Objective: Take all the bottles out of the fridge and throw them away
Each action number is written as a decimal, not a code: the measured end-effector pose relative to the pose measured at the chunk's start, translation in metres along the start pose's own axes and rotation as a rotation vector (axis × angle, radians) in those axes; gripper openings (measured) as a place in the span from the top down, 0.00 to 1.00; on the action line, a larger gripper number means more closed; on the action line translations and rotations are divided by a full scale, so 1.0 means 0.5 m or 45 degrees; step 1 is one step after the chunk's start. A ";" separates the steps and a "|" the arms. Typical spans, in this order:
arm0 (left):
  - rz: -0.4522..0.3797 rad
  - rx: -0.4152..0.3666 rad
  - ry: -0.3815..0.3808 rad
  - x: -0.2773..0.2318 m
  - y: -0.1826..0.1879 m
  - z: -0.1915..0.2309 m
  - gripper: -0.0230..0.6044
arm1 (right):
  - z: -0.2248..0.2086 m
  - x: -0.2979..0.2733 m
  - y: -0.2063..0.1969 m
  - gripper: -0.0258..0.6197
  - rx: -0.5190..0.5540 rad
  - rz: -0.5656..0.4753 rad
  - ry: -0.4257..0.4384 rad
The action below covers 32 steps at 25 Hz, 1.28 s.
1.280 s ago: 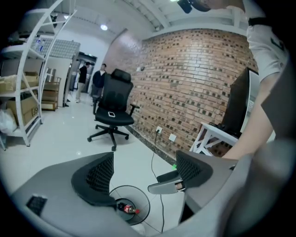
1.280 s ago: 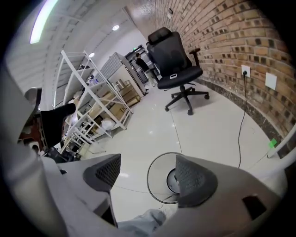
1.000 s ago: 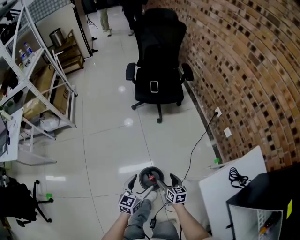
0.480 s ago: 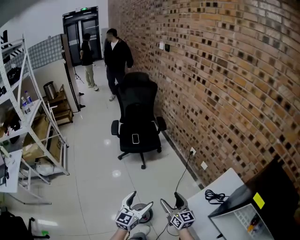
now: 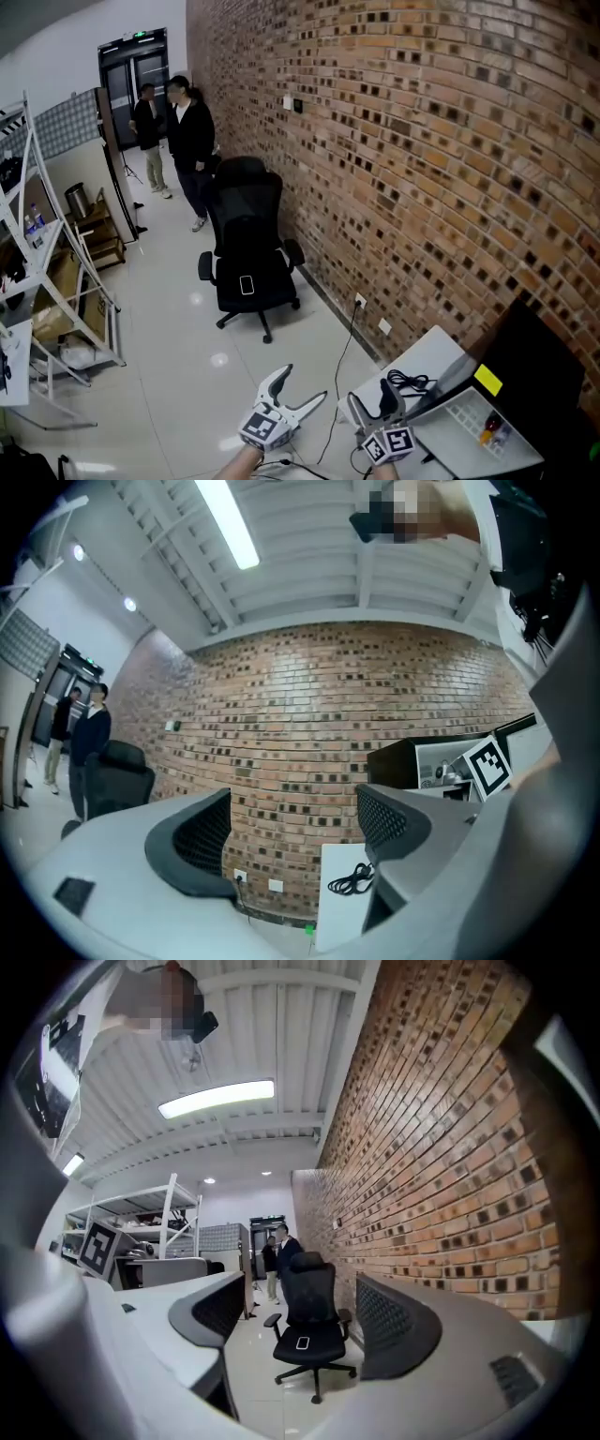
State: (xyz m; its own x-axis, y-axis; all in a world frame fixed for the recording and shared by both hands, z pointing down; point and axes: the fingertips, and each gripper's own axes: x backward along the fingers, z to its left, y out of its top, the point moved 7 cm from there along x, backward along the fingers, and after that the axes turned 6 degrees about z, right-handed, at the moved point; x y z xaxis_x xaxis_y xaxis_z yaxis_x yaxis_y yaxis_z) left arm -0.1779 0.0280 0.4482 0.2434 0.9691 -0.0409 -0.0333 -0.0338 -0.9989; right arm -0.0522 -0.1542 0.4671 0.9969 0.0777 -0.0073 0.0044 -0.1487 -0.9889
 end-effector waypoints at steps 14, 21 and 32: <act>-0.061 0.028 -0.619 -0.167 0.085 -0.283 0.32 | -0.075 0.381 0.122 0.34 0.133 -0.175 -0.681; -0.037 0.033 -0.920 -0.190 0.082 -0.457 0.32 | -0.061 0.583 0.107 0.34 0.082 -0.192 -1.007; -0.002 0.038 -1.091 -0.190 0.068 -0.579 0.32 | -0.033 0.723 0.077 0.34 0.029 -0.183 -1.219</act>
State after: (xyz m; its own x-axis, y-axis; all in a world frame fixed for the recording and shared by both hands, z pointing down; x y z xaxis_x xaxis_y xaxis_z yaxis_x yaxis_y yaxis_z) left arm 0.0786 -0.1361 0.4112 -0.5727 0.8197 0.0050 -0.0620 -0.0372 -0.9974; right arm 0.3098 -0.1481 0.4286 0.5012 0.8653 0.0059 0.1093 -0.0566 -0.9924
